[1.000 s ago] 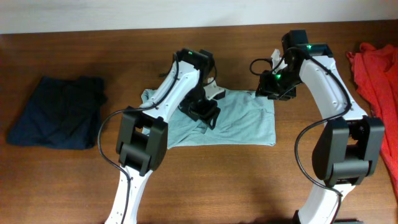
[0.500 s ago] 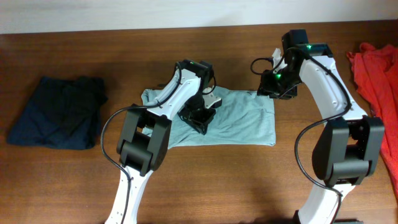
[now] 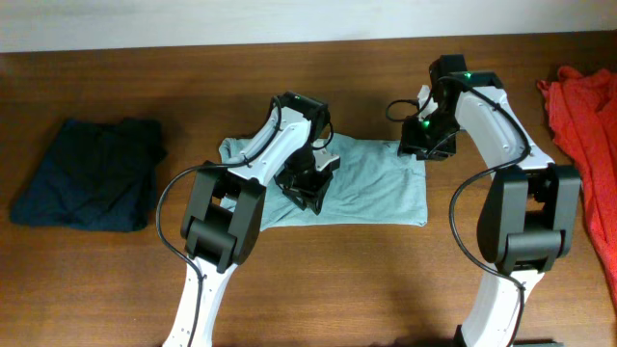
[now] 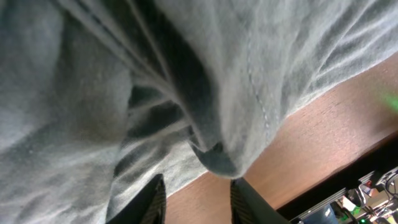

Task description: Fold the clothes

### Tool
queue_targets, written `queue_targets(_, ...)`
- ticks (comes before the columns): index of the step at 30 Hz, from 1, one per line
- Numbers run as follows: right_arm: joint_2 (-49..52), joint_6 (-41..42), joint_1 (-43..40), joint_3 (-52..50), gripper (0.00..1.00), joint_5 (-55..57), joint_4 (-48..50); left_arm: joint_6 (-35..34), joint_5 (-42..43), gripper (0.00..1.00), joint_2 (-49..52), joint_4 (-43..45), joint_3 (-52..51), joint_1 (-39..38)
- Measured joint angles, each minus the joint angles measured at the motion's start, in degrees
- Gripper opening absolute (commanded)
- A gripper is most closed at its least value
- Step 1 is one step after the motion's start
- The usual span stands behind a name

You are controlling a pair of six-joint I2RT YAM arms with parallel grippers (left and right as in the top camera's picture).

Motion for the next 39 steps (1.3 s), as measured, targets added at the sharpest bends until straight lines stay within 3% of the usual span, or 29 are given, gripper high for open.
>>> queue_targets(14, 0.0, 0.02, 0.0, 0.0, 0.46, 0.0, 0.2, -4.31, 0.22, 0.41, 0.0, 4.63, 0.0, -0.7)
queue_targets(16, 0.0, -0.04, 0.0, 0.0, 0.46, 0.0, 0.2, -4.63, 0.22, 0.28, 0.0, 5.22, 0.0, -0.81)
queue_targets(17, 0.0, 0.02, 0.0, 0.0, 0.46, 0.0, 0.17, -4.74, 0.22, 0.11, 0.0, 5.51, 0.0, -0.85)
queue_targets(18, 0.0, -0.02, 0.0, 0.0, 0.46, 0.0, 0.15, -5.18, 0.24, 0.03, 0.0, 5.57, 0.0, -0.85)
queue_targets(24, 0.02, -0.09, 0.0, 0.0, 0.46, 0.0, -1.42, -5.35, 0.26, 0.01, 0.0, 4.37, 0.0, -0.85)
queue_targets(32, 0.02, -0.72, 0.0, 0.0, 0.13, 0.48, -0.13, -5.35, 0.28, 0.01, 0.0, -1.36, 0.0, -0.85)
queue_targets(39, 0.13, 0.33, 0.0, -0.63, 0.04, 0.83, 0.66, -5.35, 0.26, 0.01, 0.0, -0.85, 0.0, -0.85)
